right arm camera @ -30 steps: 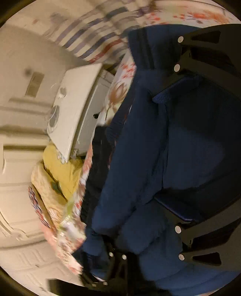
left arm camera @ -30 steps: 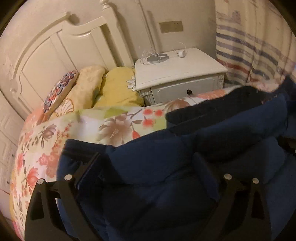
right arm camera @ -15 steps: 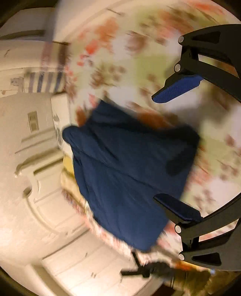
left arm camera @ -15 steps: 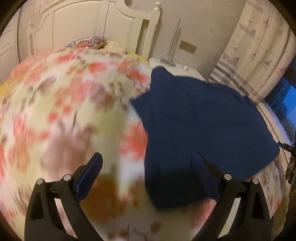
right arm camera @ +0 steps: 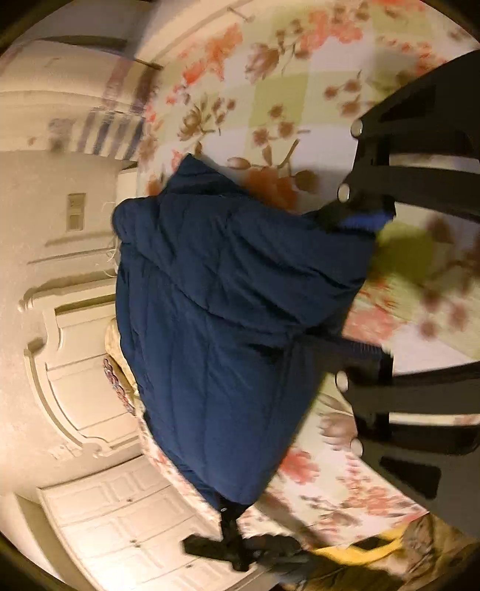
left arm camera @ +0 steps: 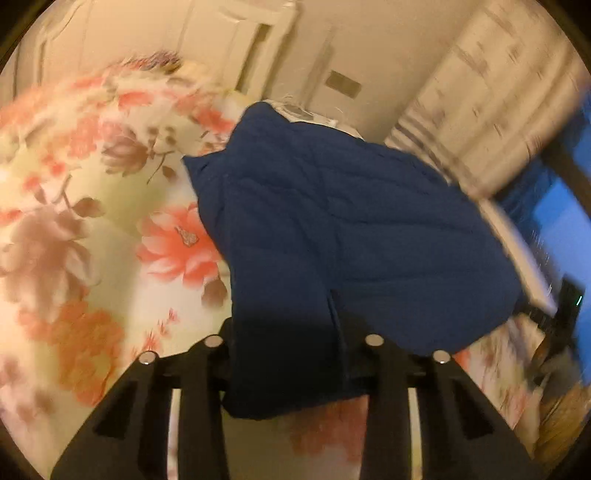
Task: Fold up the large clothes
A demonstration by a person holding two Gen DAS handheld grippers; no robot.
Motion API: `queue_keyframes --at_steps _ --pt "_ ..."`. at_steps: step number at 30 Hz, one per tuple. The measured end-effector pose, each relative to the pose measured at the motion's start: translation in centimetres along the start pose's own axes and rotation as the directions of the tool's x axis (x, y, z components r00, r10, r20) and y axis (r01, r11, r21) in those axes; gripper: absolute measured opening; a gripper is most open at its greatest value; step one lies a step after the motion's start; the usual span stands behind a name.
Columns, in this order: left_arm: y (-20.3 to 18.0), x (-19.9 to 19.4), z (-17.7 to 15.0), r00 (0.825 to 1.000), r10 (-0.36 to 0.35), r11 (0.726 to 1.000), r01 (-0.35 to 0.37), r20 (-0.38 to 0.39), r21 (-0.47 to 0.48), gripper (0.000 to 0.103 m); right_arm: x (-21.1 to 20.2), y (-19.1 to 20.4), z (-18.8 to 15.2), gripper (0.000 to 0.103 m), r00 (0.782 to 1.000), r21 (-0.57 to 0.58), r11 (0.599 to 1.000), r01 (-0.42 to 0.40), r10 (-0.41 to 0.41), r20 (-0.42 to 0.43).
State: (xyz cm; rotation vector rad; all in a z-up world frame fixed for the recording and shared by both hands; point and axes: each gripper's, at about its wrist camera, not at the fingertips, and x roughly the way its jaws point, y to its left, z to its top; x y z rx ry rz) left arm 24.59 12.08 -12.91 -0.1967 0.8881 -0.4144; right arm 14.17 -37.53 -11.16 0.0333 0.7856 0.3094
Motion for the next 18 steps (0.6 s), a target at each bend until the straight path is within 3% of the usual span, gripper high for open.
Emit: queue_keyframes --at_steps 2,7,13,16,18 --pt "-0.8 -1.5 -1.5 1.0 -0.006 0.999 0.006 -0.018 0.034 0.032 -1.3 0.6 -0.8 0.043 1.0 -0.017 1.0 0.007 -0.007 -0.001" --pt "-1.6 -5.7 -7.1 0.999 -0.015 0.995 0.019 -0.045 0.096 0.034 -7.0 3.4 -6.9 0.042 0.999 -0.047 0.998 -0.033 0.033 -0.014" --pt "-1.0 -8.8 -12.4 0.999 -0.043 0.998 0.043 -0.005 0.052 0.041 -11.0 6.2 -12.7 0.045 0.999 -0.032 0.999 -0.039 0.039 0.001" --pt "-1.8 -10.1 -14.1 1.0 -0.006 0.996 0.006 0.005 0.093 0.044 -11.3 6.5 -13.6 0.047 0.999 -0.026 0.999 -0.026 0.025 -0.025" --pt "-2.2 -10.7 -14.5 0.999 0.034 0.991 -0.034 0.0 0.133 0.054 -12.2 6.7 -14.2 0.048 1.0 -0.03 0.999 -0.016 0.015 -0.028"
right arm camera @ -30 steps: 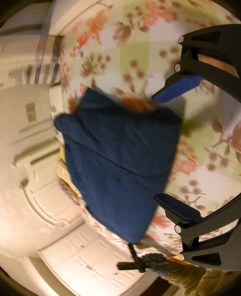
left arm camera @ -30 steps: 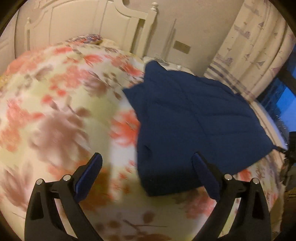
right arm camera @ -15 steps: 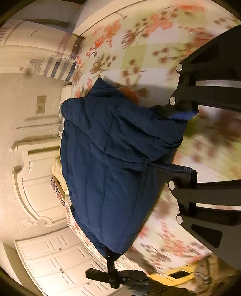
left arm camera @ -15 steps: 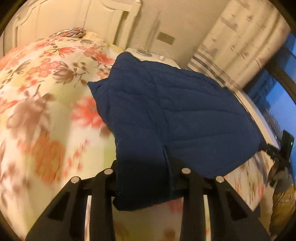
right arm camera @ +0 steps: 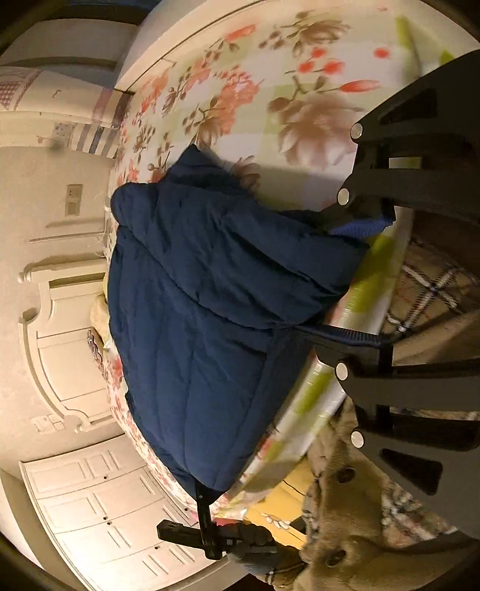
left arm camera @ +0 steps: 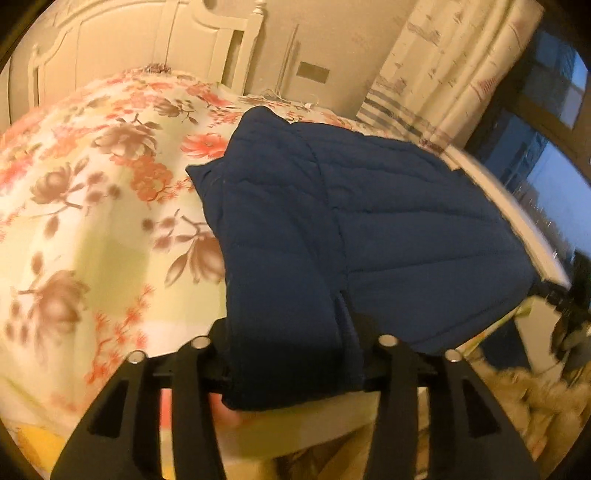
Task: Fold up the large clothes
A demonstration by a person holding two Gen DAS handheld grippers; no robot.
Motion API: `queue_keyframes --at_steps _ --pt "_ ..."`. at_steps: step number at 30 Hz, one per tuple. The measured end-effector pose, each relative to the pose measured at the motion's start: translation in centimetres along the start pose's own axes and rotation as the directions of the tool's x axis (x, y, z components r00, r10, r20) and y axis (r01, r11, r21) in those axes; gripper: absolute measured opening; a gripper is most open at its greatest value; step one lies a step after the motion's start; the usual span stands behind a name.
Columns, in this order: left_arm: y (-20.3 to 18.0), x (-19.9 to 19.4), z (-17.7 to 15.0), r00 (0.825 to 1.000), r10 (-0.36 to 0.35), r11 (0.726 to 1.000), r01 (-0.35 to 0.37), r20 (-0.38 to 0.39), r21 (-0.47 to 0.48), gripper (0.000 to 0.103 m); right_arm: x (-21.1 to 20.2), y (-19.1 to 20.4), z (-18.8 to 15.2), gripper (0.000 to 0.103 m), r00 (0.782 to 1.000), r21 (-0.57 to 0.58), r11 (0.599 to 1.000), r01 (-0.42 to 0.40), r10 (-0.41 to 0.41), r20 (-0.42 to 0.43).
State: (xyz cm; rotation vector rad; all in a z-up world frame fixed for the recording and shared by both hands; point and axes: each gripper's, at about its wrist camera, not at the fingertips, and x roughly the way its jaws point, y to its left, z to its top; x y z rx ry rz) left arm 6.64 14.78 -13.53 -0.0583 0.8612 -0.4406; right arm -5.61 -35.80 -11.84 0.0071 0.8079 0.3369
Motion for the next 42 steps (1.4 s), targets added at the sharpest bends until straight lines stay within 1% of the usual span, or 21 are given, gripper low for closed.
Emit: queue_keyframes --at_steps 2,3,5,7,9,12,15,16,18,19,20,21,23,25,26,27,29,34,37,39,42 --pt "-0.1 -0.8 0.3 0.996 0.09 0.995 -0.09 0.007 0.045 0.076 -0.8 -0.4 -0.1 0.064 0.998 0.001 0.999 0.054 -0.054 -0.022" --pt "-0.1 -1.5 0.8 0.988 0.153 0.986 -0.154 0.033 0.056 0.079 -1.2 -0.8 0.0 0.08 0.996 0.008 0.996 0.083 -0.083 -0.019" --pt "-0.5 -3.1 2.3 0.966 0.239 0.968 -0.245 0.101 0.05 0.09 -2.7 -1.9 1.5 0.083 0.989 0.051 0.988 0.143 -0.144 0.024" --pt "-1.1 -4.6 4.1 0.952 0.25 0.966 -0.256 0.176 0.014 0.101 -3.9 -2.1 3.5 0.087 0.983 0.061 0.985 0.161 -0.165 0.079" --pt "-2.7 -5.3 6.9 0.93 0.261 0.964 -0.266 0.257 -0.016 0.101 -4.2 -2.1 7.5 0.095 0.97 0.068 0.982 0.176 -0.184 0.157" --pt "-6.0 -3.3 12.2 0.905 0.298 0.95 -0.312 0.303 -0.003 0.101 -2.1 -1.7 13.5 0.095 0.963 0.041 0.988 0.152 -0.157 0.217" --pt "-7.4 1.6 16.7 0.913 0.322 0.939 -0.341 0.251 0.036 0.101 2.7 -0.7 19.6 0.095 0.964 0.04 0.991 0.124 -0.13 0.233" --pt "-7.4 3.0 17.7 0.908 0.355 0.928 -0.371 0.221 0.032 0.101 4.9 0.0 21.6 0.095 0.973 0.043 0.995 0.09 -0.097 0.211" --pt "-6.3 7.3 20.0 0.897 0.428 0.903 -0.429 0.115 -0.013 0.101 9.2 2.0 24.7 0.095 0.982 0.007 0.996 0.087 -0.087 0.166" --pt "-5.7 9.0 20.7 0.902 0.426 0.905 -0.425 0.066 -0.026 0.1 11.1 3.5 25.6 0.087 0.986 -0.03 0.995 0.096 -0.091 0.142" --pt "-5.6 9.5 20.7 0.901 0.431 0.902 -0.43 0.044 -0.03 0.1 13.0 5.2 26.5 0.073 0.988 -0.076 0.991 0.111 -0.102 0.112" --pt "-5.6 10.3 21.0 0.891 0.452 0.892 -0.452 0.035 -0.024 0.1 14.3 6.5 26.8 0.056 0.988 -0.117 0.984 0.133 -0.122 0.093" --pt "-6.0 11.6 21.2 0.874 0.484 0.875 -0.484 0.046 0.001 0.101 17.2 9.0 26.6 0.055 0.986 -0.209 0.964 0.166 -0.154 0.07" --pt "-5.9 13.1 21.0 0.878 0.476 0.878 -0.477 0.047 0.018 0.101 20.1 10.1 25.0 0.055 0.978 -0.275 0.939 0.206 -0.208 0.021" --pt "-6.0 14.6 20.6 0.881 0.472 0.88 -0.473 0.036 0.039 0.101 22.8 9.6 24.0 0.055 0.973 -0.293 0.936 0.196 -0.223 -0.063" --pt "-6.0 16.6 20.2 0.889 0.458 0.887 -0.457 -0.007 0.061 0.101 23.8 8.9 23.6 0.056 0.973 -0.271 0.947 0.174 -0.207 -0.1" --pt "-5.6 19.0 20.1 0.879 0.469 0.882 -0.462 -0.084 0.089 0.101 23.8 7.4 23.9 0.056 0.984 -0.19 0.975 0.116 -0.139 -0.115" --pt "-4.8 18.9 19.8 0.895 0.436 0.9 -0.432 -0.097 0.06 0.101 23.9 7.2 23.7 0.056 0.987 -0.166 0.982 0.094 -0.113 -0.112" --pt "-4.5 19.0 19.8 0.901 0.419 0.908 -0.417 -0.114 0.041 0.101 22.5 5.2 24.7 0.056 0.994 -0.077 0.996 0.054 -0.061 -0.086" --pt "-4.4 18.9 19.8 0.902 0.416 0.909 -0.415 -0.112 0.037 0.101 20.8 3.5 24.9 0.059 0.984 -0.045 0.985 0.168 -0.17 -0.044" --pt "-4.6 18.9 19.8 0.901 0.42 0.907 -0.419 -0.106 0.038 0.101 18.8 -0.4 24.4 0.082 0.956 0.033 0.956 0.292 -0.291 -0.021"
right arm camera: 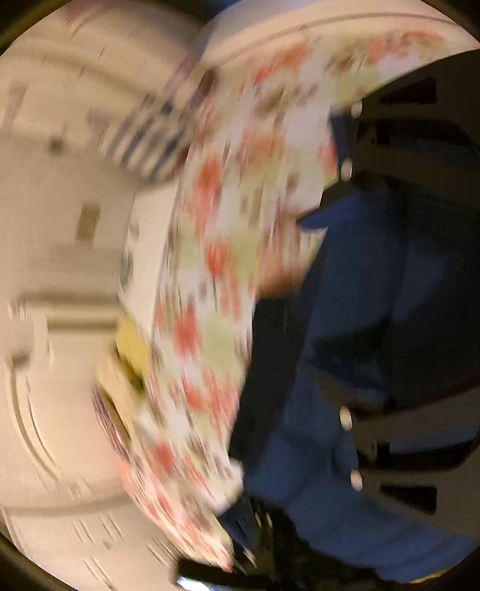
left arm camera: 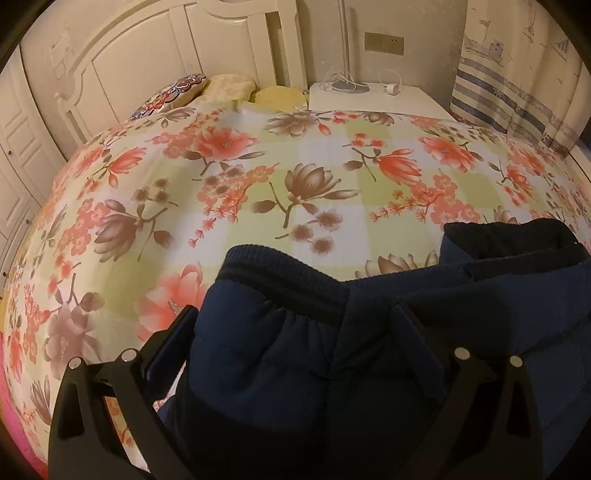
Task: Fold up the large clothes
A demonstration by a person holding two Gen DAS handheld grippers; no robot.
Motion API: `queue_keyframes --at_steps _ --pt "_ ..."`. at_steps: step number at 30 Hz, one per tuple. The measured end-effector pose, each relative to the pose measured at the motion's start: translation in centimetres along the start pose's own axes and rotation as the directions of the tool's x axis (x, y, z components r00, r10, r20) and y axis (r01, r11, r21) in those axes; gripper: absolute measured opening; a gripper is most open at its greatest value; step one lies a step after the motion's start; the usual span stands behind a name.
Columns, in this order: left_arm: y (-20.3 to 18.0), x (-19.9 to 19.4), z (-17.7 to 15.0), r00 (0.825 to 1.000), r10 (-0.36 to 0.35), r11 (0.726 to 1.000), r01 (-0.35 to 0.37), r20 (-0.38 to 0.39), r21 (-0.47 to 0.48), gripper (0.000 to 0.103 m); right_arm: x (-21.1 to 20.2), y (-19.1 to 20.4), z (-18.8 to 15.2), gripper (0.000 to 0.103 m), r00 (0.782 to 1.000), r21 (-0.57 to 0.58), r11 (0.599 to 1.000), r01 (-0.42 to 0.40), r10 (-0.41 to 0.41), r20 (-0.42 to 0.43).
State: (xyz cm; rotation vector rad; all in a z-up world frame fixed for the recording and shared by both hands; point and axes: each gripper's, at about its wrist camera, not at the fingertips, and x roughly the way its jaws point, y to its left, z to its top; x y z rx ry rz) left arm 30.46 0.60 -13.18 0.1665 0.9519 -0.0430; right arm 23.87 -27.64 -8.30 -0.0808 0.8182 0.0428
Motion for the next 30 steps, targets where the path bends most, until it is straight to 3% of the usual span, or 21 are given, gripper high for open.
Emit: queue_keyframes --at_steps 2,5,6,9,10,15,17,19,22,24,27,28,30 --pt "0.0 0.0 0.0 1.0 0.0 1.0 0.0 0.0 0.0 0.101 1.2 -3.3 -1.2 0.087 0.997 0.053 0.997 0.062 -0.059 -0.054" --pt "-0.1 -0.3 -0.1 1.0 0.01 1.0 -0.01 0.014 0.004 0.101 3.0 -6.3 -2.7 0.086 0.993 0.179 0.983 -0.04 0.059 -0.101" --pt "-0.2 -0.5 -0.2 1.0 0.019 1.0 -0.019 0.022 0.006 0.101 2.6 -6.7 -2.6 0.086 0.994 0.195 0.98 -0.044 0.062 -0.09" --pt "-0.4 -0.7 -0.2 0.999 0.031 0.999 -0.032 0.036 0.013 0.101 0.5 -7.1 -2.4 0.087 0.999 0.2 0.979 0.042 -0.041 -0.012" --pt "-0.4 -0.7 -0.2 0.999 0.031 0.999 -0.032 0.036 0.014 0.101 0.5 -7.4 -2.6 0.087 0.999 0.211 0.977 0.033 -0.032 -0.011" --pt "-0.3 -0.9 -0.2 0.999 0.024 1.0 -0.024 0.04 0.008 0.101 2.9 -8.2 -3.2 0.091 0.993 0.242 0.97 -0.011 0.038 -0.108" --pt "-0.3 -0.8 -0.2 0.999 0.026 1.0 -0.027 0.037 0.01 0.101 2.0 -8.0 -2.9 0.09 0.994 0.234 0.971 0.036 -0.011 -0.105" --pt "-0.2 -0.8 -0.2 0.999 0.025 1.0 -0.025 0.036 0.009 0.101 -0.5 -7.0 -2.6 0.092 0.993 0.207 0.972 0.113 -0.106 -0.047" --pt "-0.2 -0.8 -0.2 0.999 0.019 1.0 -0.019 0.03 0.007 0.101 -4.6 -2.7 -2.0 0.094 0.995 0.102 0.992 0.068 -0.075 0.064" --pt "-0.2 -0.9 -0.2 0.999 0.019 1.0 -0.019 0.033 0.005 0.101 -5.7 1.0 -1.9 0.095 0.996 -0.023 0.999 0.028 -0.026 0.081" --pt "-0.2 -0.9 -0.2 0.999 0.022 1.0 -0.022 0.039 0.004 0.101 -3.9 5.6 -3.2 0.095 0.999 -0.153 0.988 -0.036 0.04 0.022" --pt "-0.1 -0.9 -0.2 0.999 0.019 1.0 -0.019 0.039 0.002 0.101 -1.6 6.9 -4.2 0.095 0.999 -0.197 0.98 -0.023 0.014 -0.05" --pt "0.0 -0.9 -0.2 0.999 0.016 1.0 -0.016 0.041 -0.003 0.101 -0.1 7.2 -4.6 0.098 0.997 -0.191 0.981 -0.023 0.009 -0.079"
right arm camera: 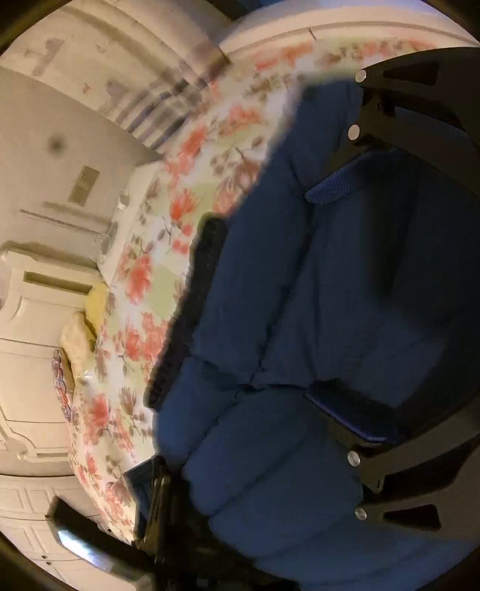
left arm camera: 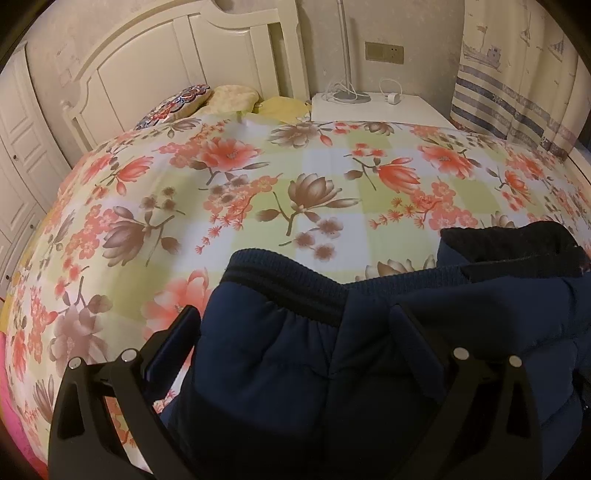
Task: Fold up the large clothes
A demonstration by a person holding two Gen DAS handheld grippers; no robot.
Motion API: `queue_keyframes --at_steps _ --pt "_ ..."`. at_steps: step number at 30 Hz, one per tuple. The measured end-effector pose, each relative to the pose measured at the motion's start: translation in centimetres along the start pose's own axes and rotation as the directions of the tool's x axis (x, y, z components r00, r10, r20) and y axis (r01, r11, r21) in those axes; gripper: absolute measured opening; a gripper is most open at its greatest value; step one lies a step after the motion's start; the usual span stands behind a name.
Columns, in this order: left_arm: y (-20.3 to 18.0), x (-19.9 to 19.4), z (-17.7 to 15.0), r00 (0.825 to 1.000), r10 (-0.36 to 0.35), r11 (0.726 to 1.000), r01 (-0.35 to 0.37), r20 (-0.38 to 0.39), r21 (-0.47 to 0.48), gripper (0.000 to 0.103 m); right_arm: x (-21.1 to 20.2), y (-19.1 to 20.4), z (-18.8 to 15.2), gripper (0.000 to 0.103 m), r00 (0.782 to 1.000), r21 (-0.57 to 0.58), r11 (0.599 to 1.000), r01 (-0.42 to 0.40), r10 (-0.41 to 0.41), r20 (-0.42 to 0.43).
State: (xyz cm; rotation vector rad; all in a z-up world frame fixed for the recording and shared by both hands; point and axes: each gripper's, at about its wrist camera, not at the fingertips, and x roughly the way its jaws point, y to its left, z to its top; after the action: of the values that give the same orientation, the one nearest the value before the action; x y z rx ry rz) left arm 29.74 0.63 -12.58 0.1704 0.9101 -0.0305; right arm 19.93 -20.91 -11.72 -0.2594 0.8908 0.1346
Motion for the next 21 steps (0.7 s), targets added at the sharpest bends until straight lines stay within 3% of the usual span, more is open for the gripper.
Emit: queue_keyframes --at_steps 4,8,9,11,14,17,19,21 --pt "0.3 0.0 0.0 1.0 -0.015 1.0 0.015 0.001 -0.012 0.101 0.4 -1.4 -0.1 0.098 0.997 0.059 0.996 -0.07 0.071 -0.016" --pt "0.5 -1.5 0.0 1.0 -0.005 0.999 0.006 0.03 -0.033 0.099 0.3 -0.7 -0.2 0.098 0.998 0.048 0.997 -0.059 0.06 -0.021" --pt "0.3 -3.0 -0.1 0.999 -0.001 0.999 0.003 0.054 -0.034 0.098 0.2 -0.8 -0.1 0.098 0.997 0.051 0.997 -0.066 0.067 -0.027" --pt "-0.8 -6.5 -0.6 0.989 -0.079 0.997 0.081 0.124 -0.015 0.1 -0.7 -1.5 -0.3 0.098 0.997 0.083 0.994 -0.077 0.077 -0.003" --pt "-3.9 -11.6 -2.2 0.965 -0.129 0.99 0.113 0.229 0.081 0.101 -4.1 -2.6 -0.7 0.098 0.989 0.158 0.98 -0.123 0.109 0.098" --pt "-7.0 -11.4 -3.3 0.968 -0.192 0.976 0.171 0.161 0.132 0.101 -6.9 -1.2 -1.1 0.098 0.988 0.082 0.993 -0.081 0.07 0.136" --pt "-9.2 -8.6 -4.0 0.988 -0.114 0.981 0.095 0.104 0.17 0.101 -6.3 0.2 -1.9 0.098 0.995 -0.006 0.999 -0.032 0.033 0.092" --pt "-10.1 -5.8 -4.6 0.993 -0.106 0.982 0.098 0.042 0.161 0.101 -3.9 0.8 -3.0 0.098 0.999 -0.024 0.999 -0.037 0.037 0.018"
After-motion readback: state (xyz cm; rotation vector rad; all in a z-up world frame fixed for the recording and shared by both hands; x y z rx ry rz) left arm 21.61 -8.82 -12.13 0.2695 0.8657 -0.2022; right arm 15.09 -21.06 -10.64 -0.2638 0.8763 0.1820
